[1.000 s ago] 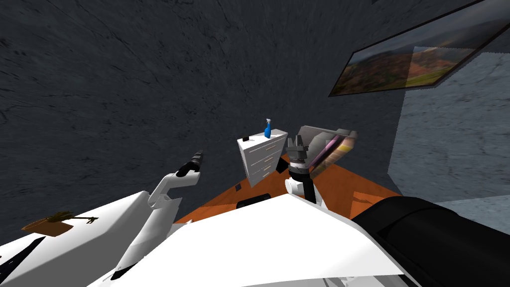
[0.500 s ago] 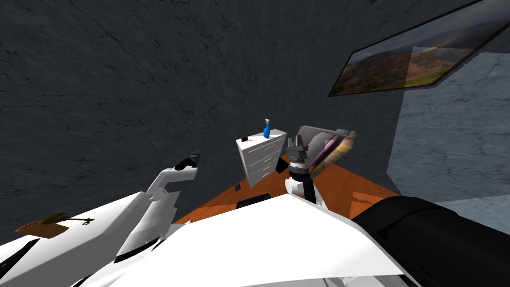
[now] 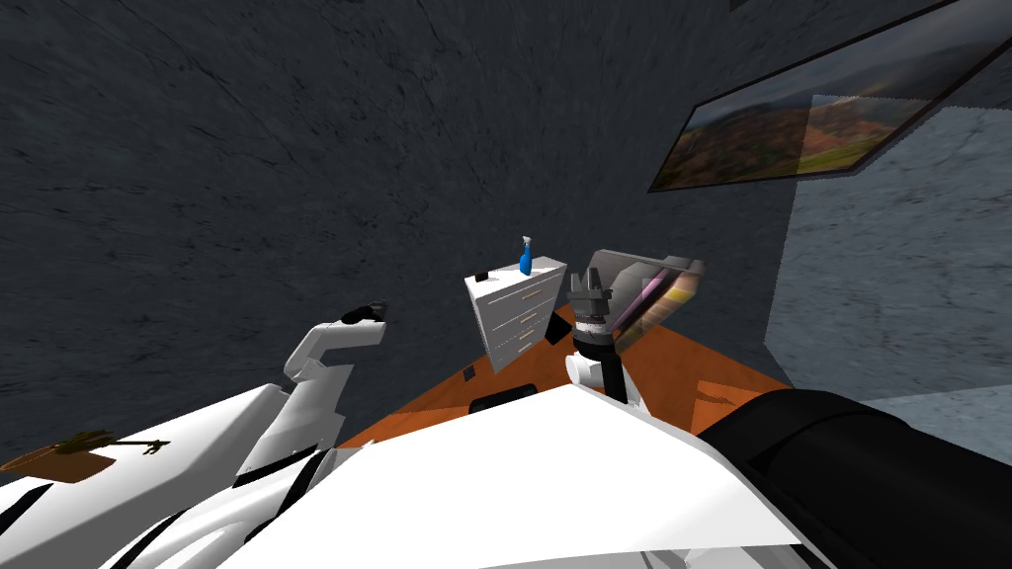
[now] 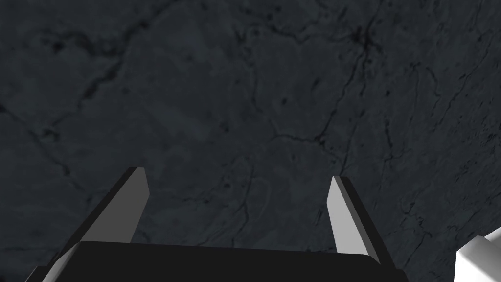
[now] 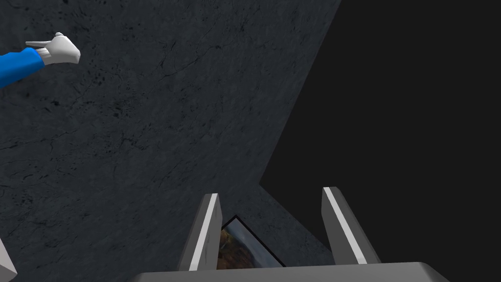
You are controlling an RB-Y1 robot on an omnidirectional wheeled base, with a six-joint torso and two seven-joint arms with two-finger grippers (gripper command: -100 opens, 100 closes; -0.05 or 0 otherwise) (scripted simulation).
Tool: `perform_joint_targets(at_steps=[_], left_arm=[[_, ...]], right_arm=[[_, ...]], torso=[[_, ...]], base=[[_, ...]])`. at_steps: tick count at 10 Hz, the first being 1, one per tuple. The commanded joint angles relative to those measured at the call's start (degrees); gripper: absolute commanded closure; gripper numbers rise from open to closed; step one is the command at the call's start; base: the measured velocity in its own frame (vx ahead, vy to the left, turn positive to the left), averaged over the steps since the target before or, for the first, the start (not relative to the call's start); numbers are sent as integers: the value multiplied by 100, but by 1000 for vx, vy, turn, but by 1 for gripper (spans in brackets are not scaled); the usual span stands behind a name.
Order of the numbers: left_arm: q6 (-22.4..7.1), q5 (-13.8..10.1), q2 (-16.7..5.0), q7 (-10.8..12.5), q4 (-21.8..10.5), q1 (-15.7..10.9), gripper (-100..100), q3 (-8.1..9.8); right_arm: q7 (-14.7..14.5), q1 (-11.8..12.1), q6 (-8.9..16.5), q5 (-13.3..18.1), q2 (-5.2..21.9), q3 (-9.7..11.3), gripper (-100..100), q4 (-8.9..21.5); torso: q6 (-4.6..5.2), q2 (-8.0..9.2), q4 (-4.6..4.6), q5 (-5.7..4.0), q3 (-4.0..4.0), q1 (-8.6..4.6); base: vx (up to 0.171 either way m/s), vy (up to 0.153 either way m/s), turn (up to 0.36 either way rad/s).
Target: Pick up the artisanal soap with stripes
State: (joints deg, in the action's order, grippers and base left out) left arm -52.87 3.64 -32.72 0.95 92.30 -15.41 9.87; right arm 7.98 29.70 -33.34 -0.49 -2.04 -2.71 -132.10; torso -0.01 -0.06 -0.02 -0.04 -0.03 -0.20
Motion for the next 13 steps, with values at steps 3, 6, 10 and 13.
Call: perform_joint_targets(at_steps=[3,6,10,13], left_arm=[[-638,-79,-185,-43,-413,-422,-100,124],[-1067,-136,-330,-73,-825,-772,-100,231],[-1650,-258,-602,-134,-1388,-1320,-100,451],[-2135,-324,-729,-164,-1820,-1735,-100,564]], right_arm=[[0,0,0,0,0,0,0,0],[0,0,0,0,0,0,0,0],[0,0,0,0,0,0,0,0],[0,0,0,0,0,0,0,0]], torso=[[0,-2,0,0,0,0],[0,1,1,0,1,-2],[0,-8,-2,-1,-5,-5],[-1,-1,-1,1,-1,2]], base=[[17,-44,-10],[13,-50,-13],[28,-66,-19],[24,-61,-14]])
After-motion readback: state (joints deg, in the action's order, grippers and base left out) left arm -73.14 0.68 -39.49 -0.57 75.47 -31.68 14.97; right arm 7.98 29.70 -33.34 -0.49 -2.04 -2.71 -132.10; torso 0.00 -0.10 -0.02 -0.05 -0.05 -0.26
